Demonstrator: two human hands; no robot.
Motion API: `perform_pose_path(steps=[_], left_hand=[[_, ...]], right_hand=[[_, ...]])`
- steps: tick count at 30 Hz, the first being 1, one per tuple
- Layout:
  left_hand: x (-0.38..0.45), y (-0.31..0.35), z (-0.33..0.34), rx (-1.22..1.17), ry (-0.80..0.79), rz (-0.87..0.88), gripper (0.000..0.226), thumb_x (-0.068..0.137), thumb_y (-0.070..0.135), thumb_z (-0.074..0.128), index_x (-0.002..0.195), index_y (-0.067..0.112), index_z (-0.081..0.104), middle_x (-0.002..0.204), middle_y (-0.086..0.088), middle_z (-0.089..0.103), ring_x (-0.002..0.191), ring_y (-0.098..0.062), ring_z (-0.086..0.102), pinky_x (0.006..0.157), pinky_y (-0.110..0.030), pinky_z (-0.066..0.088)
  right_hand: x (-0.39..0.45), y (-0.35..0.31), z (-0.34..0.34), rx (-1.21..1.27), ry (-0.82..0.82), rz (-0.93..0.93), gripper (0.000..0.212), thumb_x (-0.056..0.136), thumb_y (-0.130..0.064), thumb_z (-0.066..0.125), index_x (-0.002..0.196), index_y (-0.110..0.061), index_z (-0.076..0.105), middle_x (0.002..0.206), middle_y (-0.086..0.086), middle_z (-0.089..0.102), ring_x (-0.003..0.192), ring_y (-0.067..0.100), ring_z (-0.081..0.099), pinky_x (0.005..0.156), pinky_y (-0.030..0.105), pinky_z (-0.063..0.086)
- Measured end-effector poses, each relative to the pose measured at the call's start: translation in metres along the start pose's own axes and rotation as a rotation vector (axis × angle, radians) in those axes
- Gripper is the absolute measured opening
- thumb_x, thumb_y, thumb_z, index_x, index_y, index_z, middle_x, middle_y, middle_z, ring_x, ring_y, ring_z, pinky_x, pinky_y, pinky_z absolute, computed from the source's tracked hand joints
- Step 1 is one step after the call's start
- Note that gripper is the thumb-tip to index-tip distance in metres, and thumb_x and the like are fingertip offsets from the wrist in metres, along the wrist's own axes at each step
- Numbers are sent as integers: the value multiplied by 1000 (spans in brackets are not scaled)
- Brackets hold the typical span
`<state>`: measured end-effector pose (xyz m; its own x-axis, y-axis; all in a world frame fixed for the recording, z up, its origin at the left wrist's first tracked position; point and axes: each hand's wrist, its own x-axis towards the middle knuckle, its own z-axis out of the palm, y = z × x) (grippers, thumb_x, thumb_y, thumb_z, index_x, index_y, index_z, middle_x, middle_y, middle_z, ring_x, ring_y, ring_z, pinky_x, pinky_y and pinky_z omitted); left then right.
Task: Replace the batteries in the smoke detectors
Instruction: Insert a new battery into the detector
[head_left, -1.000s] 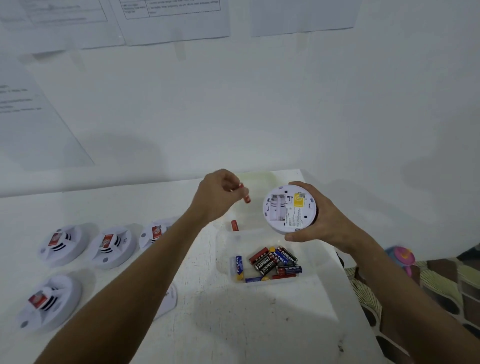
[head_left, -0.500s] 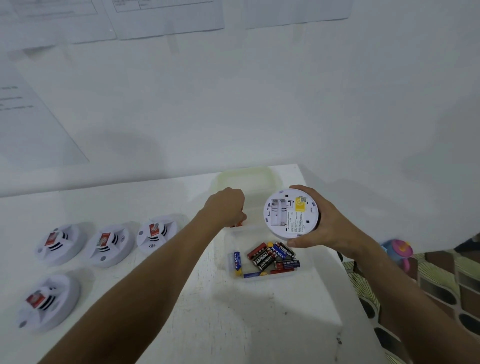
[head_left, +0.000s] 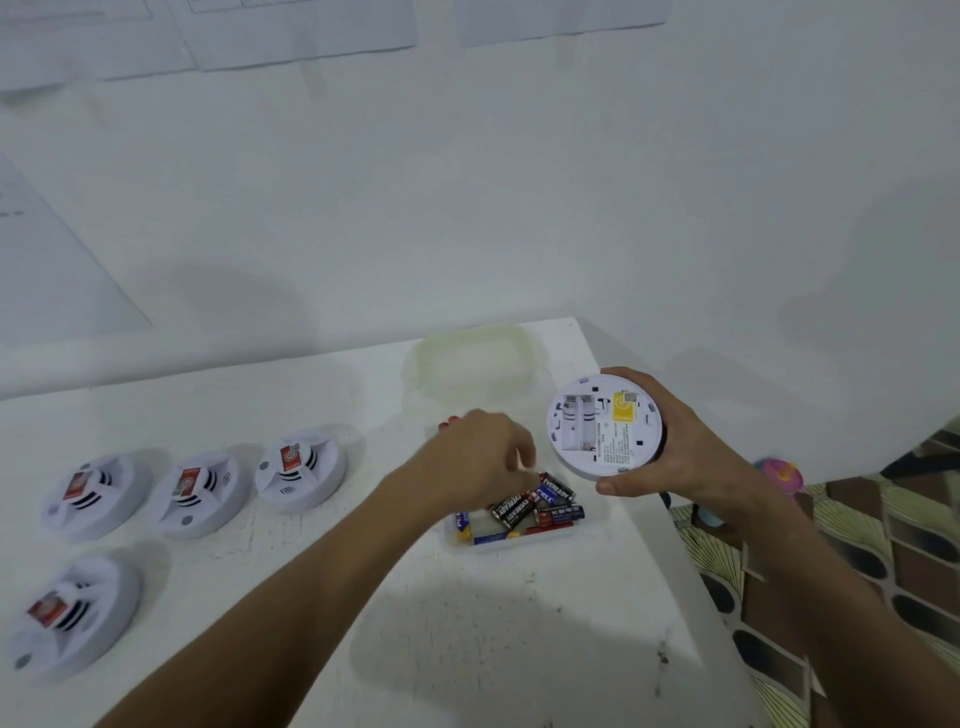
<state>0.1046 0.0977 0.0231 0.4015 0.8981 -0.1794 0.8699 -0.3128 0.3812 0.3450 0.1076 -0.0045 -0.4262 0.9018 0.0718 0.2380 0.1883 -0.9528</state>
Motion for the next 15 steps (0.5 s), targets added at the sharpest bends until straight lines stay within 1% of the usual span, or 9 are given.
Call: perform_pose_path(steps=[2,4,5,7,10,11,13,15], left_hand=[[3,6,10,6,-150,77,27,86,31,68,108,17,72,97,2,71,77,-8,57,70,-24,46],[11,6,18,6,-212,112,24,87,29,68,105,14,74,88,1,72,65,-5,52,62,-21,39],[13,6,21,14,-224,114,23,86,30,68,103,15,74,83,2,70,63,-6,52,61,-23,39],[17,4,25,42,-236,101,25,86,33,68,104,16,75,80,3,68,68,-12,55,60,-25,41],[19,2,29,80,-248,106,25,88,35,66,98,15,76,79,1,68,71,-14,56,63,-30,48],[18,1,31,75,-251,113,24,89,34,64,95,15,76,81,0,69,72,-14,58,63,-29,49],[17,-1,32,44,-248,116,22,90,31,62,90,15,77,82,-1,70,74,-15,60,61,-23,45],[16,-4,33,9,-231,111,20,90,27,61,86,14,75,83,-2,68,77,-17,62,60,-23,44]], right_hand=[[-5,1,-2,1,-8,2,96,51,-15,91,134,-27,45,124,-13,60,120,10,56,91,22,51],[-10,0,-3,6,-8,4,96,50,-19,91,134,-26,45,124,-11,60,120,13,56,92,22,51],[-14,0,-4,10,-4,6,97,49,-19,90,135,-25,45,124,-10,61,120,13,56,91,22,51],[-21,1,-7,11,8,9,97,49,-21,90,135,-22,44,124,-10,61,119,13,57,91,22,51],[-32,5,-13,-2,25,30,99,48,-24,90,135,-21,43,123,-11,60,119,13,57,92,24,51],[-36,6,-16,-5,28,36,99,48,-24,90,136,-21,43,124,-11,60,119,13,57,93,25,52],[-41,8,-20,-12,37,41,98,50,-19,90,136,-22,43,124,-11,60,120,13,56,93,25,52],[-45,10,-23,-16,50,40,96,51,-12,90,135,-21,44,124,-11,60,119,12,57,91,23,52]])
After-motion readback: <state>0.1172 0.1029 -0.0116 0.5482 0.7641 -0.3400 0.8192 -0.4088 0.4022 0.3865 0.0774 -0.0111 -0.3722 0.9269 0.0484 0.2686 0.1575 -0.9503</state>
